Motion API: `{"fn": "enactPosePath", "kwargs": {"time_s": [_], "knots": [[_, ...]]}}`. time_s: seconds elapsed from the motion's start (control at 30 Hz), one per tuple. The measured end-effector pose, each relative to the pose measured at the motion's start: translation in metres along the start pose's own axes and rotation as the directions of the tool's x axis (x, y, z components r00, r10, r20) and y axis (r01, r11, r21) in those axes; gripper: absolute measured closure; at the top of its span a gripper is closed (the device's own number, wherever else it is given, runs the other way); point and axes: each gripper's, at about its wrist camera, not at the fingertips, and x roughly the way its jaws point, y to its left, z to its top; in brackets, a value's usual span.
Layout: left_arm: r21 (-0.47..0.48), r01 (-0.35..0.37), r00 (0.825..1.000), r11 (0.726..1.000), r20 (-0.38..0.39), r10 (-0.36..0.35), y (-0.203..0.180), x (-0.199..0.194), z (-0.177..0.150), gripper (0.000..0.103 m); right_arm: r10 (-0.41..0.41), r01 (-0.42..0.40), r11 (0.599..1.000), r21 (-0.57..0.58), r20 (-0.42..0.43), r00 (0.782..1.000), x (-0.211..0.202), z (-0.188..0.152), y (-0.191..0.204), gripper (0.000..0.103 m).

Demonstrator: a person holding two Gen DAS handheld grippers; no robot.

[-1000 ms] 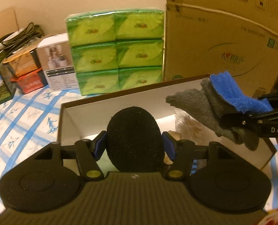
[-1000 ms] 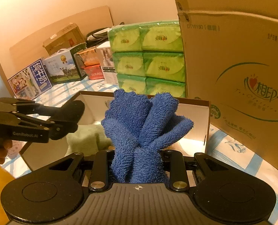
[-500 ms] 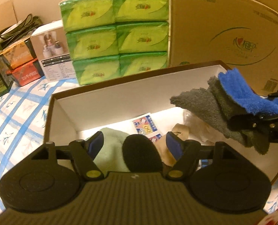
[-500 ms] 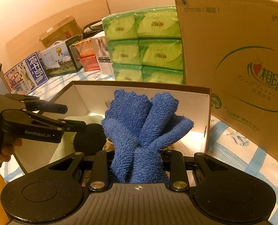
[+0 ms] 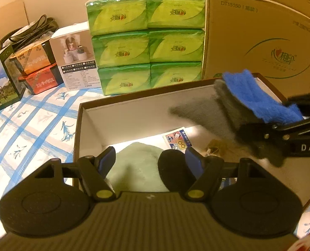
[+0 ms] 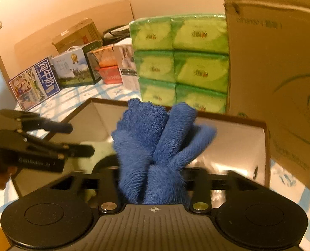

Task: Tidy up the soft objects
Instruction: 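Open both grippers to drop the towels and black pad into the box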

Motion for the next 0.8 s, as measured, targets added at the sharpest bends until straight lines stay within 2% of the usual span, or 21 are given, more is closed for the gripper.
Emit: {"fn": "enactPosePath", "kwargs": {"time_s": [0.03,0.07,0.37,0.8], "knots": [[-0.003,0.001,1.0,1.0,-0.003,-0.001,0.001,0.001,-0.001,0.032,-0.023,0.024,1.0,-0.006,0.006,1.0,0.002,0.001,0.001,0.032],[-0.005,0.001,1.0,1.0,-0.005,-0.001,0.001,0.001,-0.001,0.032,-0.033,0.033,0.999,-0.017,0.011,0.999,0.004,0.001,0.002,0.032],[-0.001,0.01,1.0,1.0,-0.013,-0.01,-0.001,0.002,-0.007,0.032,-0.06,0.055,0.997,-0.055,-0.091,0.994,0.012,-0.012,-0.005,0.031],[-0.017,0.001,1.0,1.0,-0.017,-0.001,-0.002,-0.008,-0.008,0.032,-0.06,0.058,0.998,-0.024,-0.103,0.993,-0.004,-0.009,-0.007,0.031]]}}
